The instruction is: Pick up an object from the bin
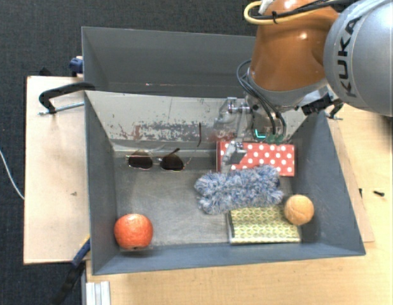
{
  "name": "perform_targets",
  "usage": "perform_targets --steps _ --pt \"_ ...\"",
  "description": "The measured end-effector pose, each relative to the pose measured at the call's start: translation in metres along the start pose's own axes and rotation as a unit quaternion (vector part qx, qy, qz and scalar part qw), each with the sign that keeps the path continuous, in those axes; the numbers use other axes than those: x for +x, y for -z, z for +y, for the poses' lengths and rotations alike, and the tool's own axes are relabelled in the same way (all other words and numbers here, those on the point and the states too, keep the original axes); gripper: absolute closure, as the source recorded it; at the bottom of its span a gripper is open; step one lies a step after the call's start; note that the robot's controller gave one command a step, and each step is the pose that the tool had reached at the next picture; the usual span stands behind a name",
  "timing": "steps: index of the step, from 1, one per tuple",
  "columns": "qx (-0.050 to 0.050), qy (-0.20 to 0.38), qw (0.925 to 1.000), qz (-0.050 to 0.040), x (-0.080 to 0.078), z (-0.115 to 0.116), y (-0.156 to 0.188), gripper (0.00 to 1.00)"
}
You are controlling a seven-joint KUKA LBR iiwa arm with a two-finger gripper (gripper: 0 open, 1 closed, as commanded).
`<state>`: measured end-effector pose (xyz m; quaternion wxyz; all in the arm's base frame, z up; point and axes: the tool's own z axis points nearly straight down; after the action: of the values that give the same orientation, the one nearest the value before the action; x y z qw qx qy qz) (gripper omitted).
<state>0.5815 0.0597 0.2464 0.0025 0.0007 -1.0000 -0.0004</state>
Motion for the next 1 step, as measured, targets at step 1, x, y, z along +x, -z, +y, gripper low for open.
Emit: perform_targets --steps 1 --pt "-0.001 -0.001 1.0 -0.0043 -0.0014 -0.0002 0.0047 0.0"
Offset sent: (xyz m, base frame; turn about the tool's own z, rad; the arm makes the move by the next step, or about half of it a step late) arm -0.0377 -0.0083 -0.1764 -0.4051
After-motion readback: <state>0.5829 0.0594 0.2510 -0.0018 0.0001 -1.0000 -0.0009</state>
